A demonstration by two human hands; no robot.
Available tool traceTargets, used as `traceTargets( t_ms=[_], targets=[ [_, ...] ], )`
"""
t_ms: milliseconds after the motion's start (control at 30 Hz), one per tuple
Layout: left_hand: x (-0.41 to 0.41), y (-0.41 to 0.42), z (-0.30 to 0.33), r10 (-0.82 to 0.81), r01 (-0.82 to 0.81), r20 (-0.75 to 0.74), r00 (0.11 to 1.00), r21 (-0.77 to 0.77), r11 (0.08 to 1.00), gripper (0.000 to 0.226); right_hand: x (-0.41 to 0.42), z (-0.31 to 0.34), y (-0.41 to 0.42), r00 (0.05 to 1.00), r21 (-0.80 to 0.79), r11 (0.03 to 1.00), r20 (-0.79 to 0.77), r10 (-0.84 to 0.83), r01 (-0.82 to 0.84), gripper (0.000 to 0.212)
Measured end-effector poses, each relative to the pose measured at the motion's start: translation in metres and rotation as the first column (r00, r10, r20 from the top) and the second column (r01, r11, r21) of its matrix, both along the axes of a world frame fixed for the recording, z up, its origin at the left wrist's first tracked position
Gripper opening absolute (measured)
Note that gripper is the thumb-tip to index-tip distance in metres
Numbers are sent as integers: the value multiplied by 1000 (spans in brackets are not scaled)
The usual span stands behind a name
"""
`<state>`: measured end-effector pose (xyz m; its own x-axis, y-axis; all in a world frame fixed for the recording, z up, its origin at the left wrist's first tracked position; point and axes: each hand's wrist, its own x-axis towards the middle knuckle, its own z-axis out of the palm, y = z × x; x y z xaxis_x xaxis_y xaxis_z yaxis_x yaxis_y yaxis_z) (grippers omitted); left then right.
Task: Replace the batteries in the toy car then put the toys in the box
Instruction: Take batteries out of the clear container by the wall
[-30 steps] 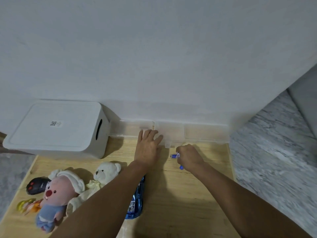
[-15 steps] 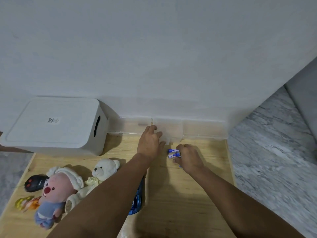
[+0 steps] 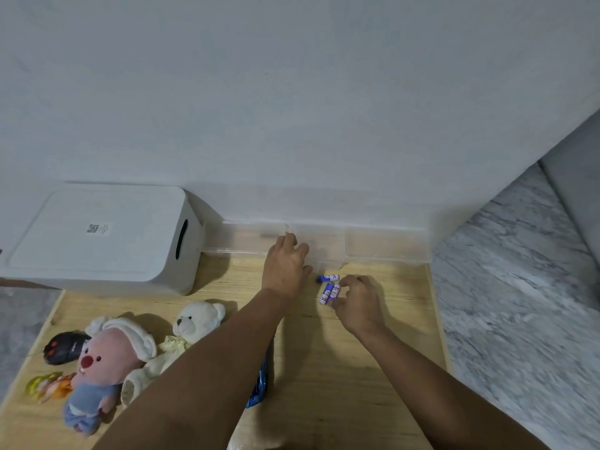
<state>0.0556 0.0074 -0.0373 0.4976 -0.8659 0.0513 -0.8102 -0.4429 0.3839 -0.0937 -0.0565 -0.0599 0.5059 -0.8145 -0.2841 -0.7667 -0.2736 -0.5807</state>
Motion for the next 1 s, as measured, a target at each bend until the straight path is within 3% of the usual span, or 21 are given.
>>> traceTargets(
  t_ms=[267,567,700,867,1000],
  targets=[
    [-2,0,-2,33,-32,27,999,-11,999,33,-4,4,0,997,9,999,-67,45,-45,56],
    [-1,0,-5,28,-27,28,999,-28,999,34,9,9,-4,996,-209,974,18,87,-82,33],
    [1,2,-5,27,-25,21,999,-51,998,35,19,16,-12,987,-367,916,-33,160,-161,25],
    [4,5,-8,16,-14,15,1000,-139,990,38,34,22,-23,939,-537,771,-209,272,-343,46],
    [8,10,-9,-14,16,12,1000,-176,984,45,41,20,-31,929,-553,748,-261,262,-367,52]
  ],
)
